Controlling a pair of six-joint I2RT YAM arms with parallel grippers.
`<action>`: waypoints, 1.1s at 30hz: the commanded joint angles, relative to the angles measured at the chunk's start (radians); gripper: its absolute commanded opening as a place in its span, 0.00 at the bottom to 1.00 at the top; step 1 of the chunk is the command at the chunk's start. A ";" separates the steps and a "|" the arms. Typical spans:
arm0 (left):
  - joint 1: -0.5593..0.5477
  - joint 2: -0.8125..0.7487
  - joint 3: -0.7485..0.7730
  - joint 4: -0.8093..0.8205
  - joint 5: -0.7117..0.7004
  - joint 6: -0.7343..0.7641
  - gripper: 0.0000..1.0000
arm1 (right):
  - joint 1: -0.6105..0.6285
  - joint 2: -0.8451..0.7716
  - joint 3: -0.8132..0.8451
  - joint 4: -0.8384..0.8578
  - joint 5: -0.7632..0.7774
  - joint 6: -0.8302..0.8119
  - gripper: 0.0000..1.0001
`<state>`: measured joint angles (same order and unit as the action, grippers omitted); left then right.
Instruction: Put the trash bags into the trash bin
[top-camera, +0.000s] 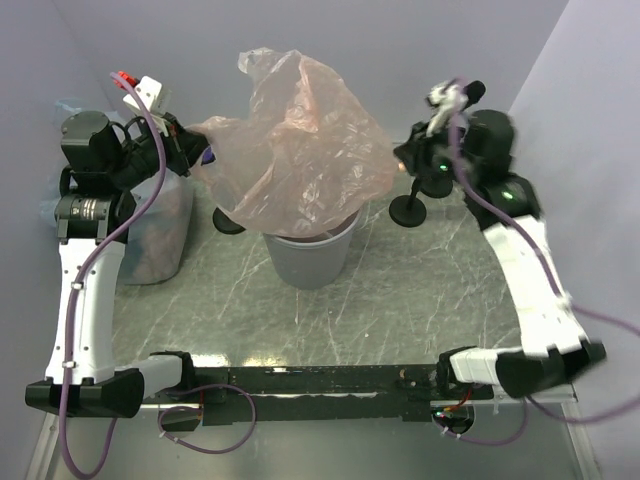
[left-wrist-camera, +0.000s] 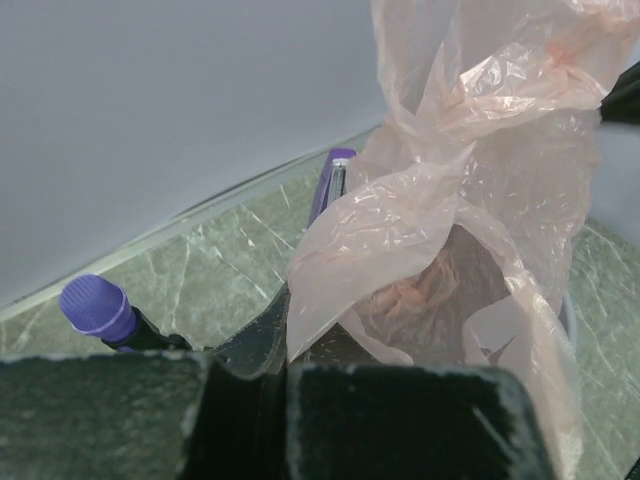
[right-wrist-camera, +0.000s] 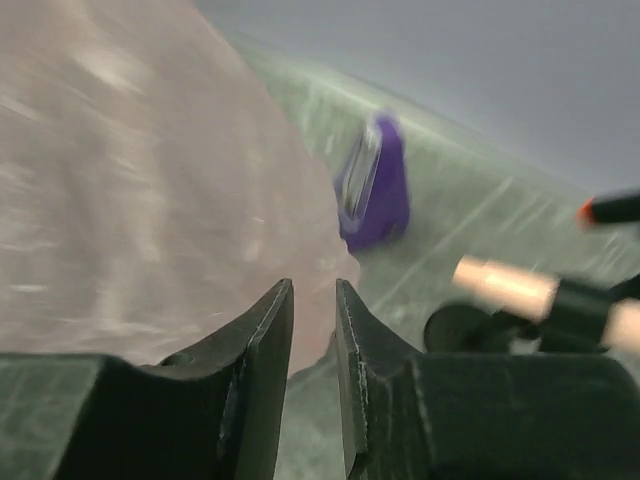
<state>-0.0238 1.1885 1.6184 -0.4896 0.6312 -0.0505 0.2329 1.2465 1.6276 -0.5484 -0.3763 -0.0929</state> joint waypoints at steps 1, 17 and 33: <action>-0.002 -0.013 0.055 0.049 0.010 0.009 0.01 | 0.003 0.063 -0.032 -0.002 -0.026 0.045 0.29; -0.001 -0.050 0.054 0.056 -0.025 0.000 0.01 | 0.178 0.228 0.043 0.030 -0.108 0.177 0.26; -0.002 -0.026 0.008 0.132 0.025 -0.064 0.01 | 0.240 0.369 0.029 0.042 -0.115 0.311 0.25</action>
<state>-0.0238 1.1561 1.6360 -0.4282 0.6159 -0.0658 0.4629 1.6199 1.6379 -0.5255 -0.4805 0.1574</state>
